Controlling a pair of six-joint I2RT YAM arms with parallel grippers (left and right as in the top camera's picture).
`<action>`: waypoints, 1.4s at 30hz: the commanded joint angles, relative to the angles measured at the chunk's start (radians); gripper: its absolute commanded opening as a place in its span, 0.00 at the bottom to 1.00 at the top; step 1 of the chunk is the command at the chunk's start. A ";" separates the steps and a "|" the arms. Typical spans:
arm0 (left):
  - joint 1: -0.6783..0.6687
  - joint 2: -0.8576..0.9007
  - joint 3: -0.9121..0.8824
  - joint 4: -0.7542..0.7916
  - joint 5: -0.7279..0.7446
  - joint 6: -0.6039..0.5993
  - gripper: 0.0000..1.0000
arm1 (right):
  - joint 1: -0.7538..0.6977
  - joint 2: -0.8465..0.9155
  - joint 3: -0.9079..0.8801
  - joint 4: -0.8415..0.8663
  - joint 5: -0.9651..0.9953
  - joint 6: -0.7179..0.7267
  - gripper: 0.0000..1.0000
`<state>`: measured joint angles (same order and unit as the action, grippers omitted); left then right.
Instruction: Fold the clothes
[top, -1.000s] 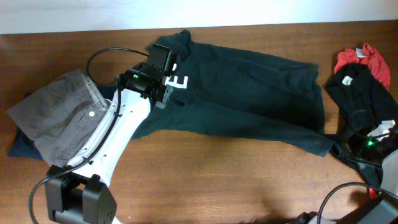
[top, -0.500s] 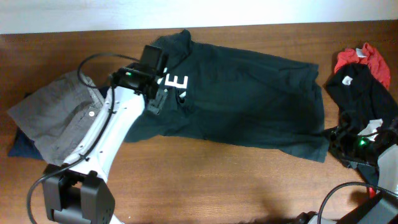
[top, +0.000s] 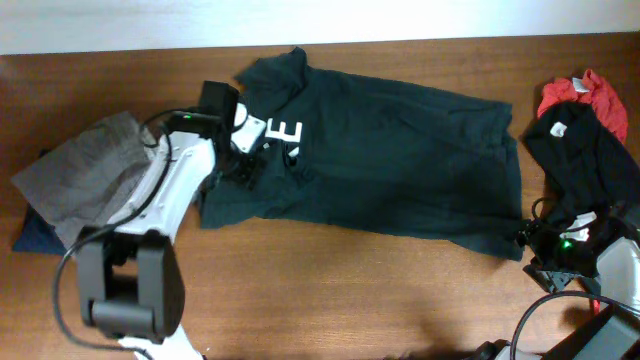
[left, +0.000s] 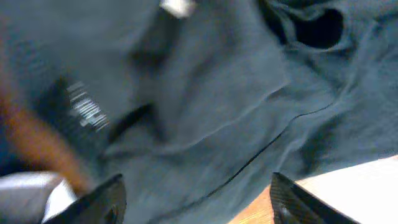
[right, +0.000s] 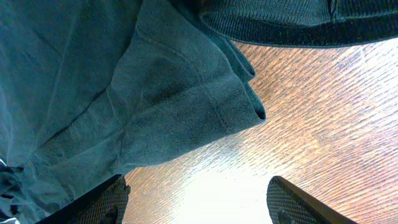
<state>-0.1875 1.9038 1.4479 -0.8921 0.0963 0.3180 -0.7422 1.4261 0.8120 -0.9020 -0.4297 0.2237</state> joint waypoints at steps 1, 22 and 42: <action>-0.023 0.050 -0.010 0.014 0.076 0.133 0.60 | 0.010 0.003 -0.006 0.005 0.019 -0.013 0.76; -0.076 0.101 0.023 0.170 -0.296 0.056 0.00 | 0.010 0.003 -0.006 0.009 0.019 -0.013 0.76; -0.042 0.138 0.149 0.304 -0.296 0.065 0.00 | 0.010 0.003 -0.006 0.010 0.019 -0.013 0.76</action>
<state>-0.2314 2.0068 1.5822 -0.5919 -0.1890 0.3851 -0.7414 1.4261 0.8112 -0.8928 -0.4263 0.2245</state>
